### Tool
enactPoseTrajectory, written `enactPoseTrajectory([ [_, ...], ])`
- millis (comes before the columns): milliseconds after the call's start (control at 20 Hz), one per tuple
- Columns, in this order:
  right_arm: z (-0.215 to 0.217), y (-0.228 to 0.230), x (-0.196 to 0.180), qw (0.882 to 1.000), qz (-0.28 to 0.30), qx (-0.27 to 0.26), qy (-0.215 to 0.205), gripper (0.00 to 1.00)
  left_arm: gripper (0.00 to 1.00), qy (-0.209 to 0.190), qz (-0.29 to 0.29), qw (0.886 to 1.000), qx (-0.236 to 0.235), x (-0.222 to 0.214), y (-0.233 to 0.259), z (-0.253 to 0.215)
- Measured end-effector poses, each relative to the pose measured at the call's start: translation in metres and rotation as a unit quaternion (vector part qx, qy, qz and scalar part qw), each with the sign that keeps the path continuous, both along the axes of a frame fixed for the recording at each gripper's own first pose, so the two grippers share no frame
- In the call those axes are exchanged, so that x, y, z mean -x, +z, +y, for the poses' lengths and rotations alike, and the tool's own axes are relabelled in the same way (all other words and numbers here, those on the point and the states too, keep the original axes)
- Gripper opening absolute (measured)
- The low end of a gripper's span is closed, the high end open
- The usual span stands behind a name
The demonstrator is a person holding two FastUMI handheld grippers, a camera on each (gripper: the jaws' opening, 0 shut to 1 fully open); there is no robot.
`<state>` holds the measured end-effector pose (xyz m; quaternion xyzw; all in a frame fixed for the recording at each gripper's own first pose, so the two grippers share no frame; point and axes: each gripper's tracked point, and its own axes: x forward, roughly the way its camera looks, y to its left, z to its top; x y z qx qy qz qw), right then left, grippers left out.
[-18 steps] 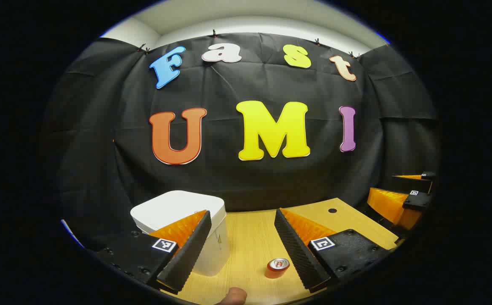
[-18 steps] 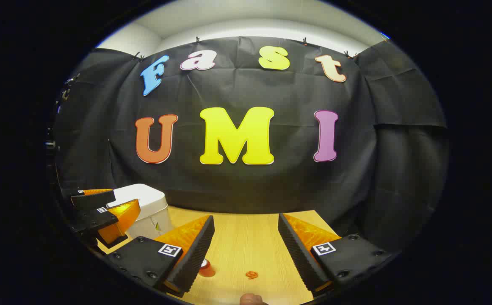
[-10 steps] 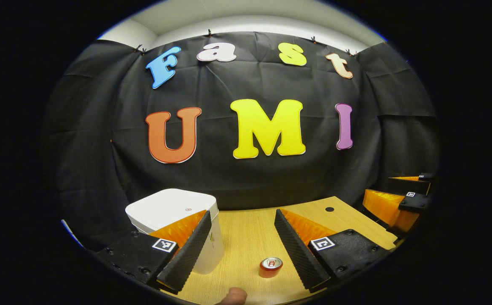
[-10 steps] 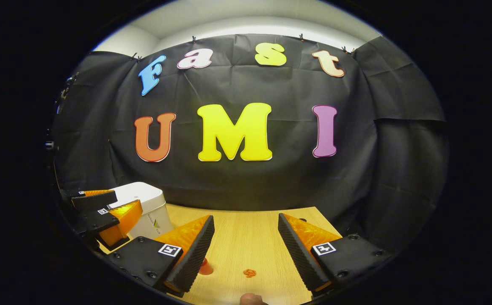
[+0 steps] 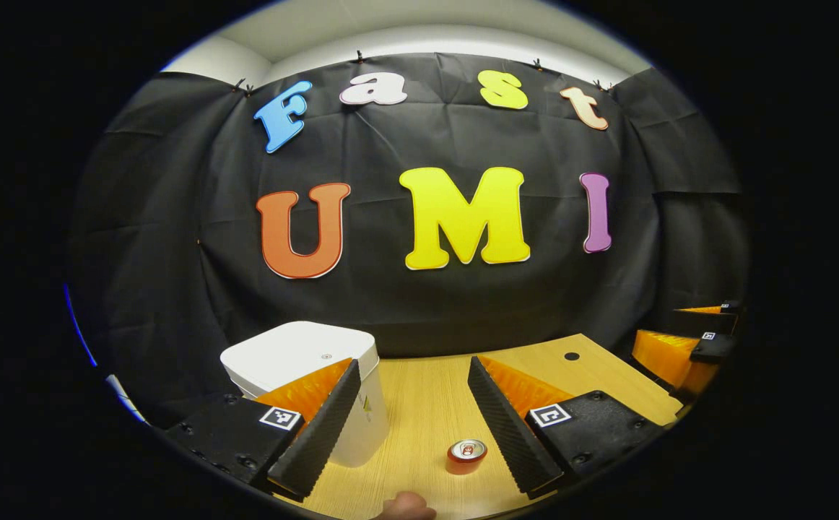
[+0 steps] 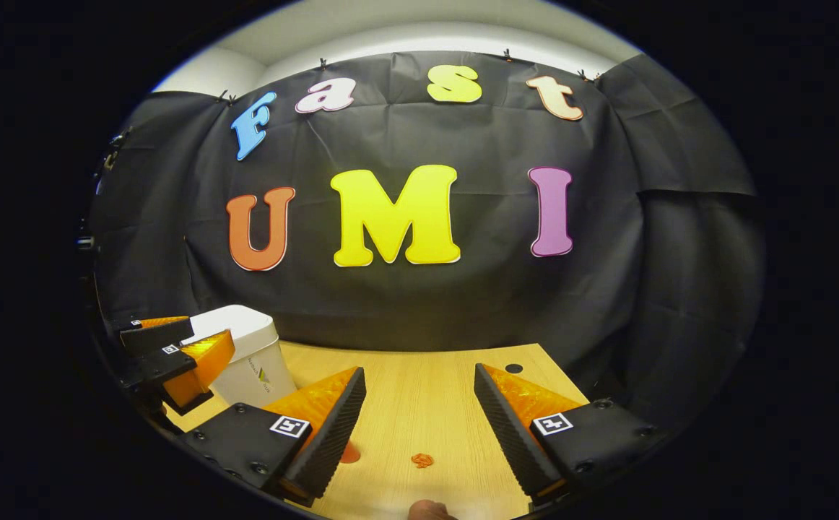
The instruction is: Press the lid of the desktop garbage bin to open it, pick up the crumpled paper on the desktop and throw it into the bin, then pick up the pop can on the desktop and drop it into the bin, and finally close the garbage bin lid.
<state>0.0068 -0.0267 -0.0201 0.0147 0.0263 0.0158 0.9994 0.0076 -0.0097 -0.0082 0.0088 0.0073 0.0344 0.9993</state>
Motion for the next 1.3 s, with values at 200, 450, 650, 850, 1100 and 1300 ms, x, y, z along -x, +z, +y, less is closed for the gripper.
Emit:
enactPoseTrajectory([
  [200, 0.001, -0.001, -0.003, 1.0, 0.001, 0.003, 0.005, 0.96, 0.98, 0.007, 0.0, 1.0, 0.008, -0.005, 0.001, 0.006],
  [450, 0.006, -0.007, -0.009, 1.0, 0.009, 0.011, 0.013, 0.96, 0.83, 0.022, -0.002, 1.0, 0.01, -0.016, 0.002, 0.021],
  [650, 0.011, -0.009, -0.017, 1.0, 0.012, 0.019, 0.016, 0.96, 0.61, 0.048, -0.003, 0.998, 0.028, -0.03, 0.005, 0.042],
  [850, 0.016, -0.01, -0.026, 0.999, 0.017, 0.026, 0.018, 0.96, 0.43, 0.083, -0.002, 0.996, 0.022, -0.05, 0.005, 0.071],
  [1100, 0.023, -0.012, -0.04, 0.999, 0.023, 0.035, 0.019, 0.96, 0.29, 0.123, 0.024, 0.992, 0.014, -0.079, -0.009, 0.107],
  [1300, 0.03, -0.017, -0.049, 0.998, 0.03, 0.044, 0.022, 0.96, 0.04, 0.132, 0.054, 0.989, 0.049, -0.096, -0.022, 0.127],
])
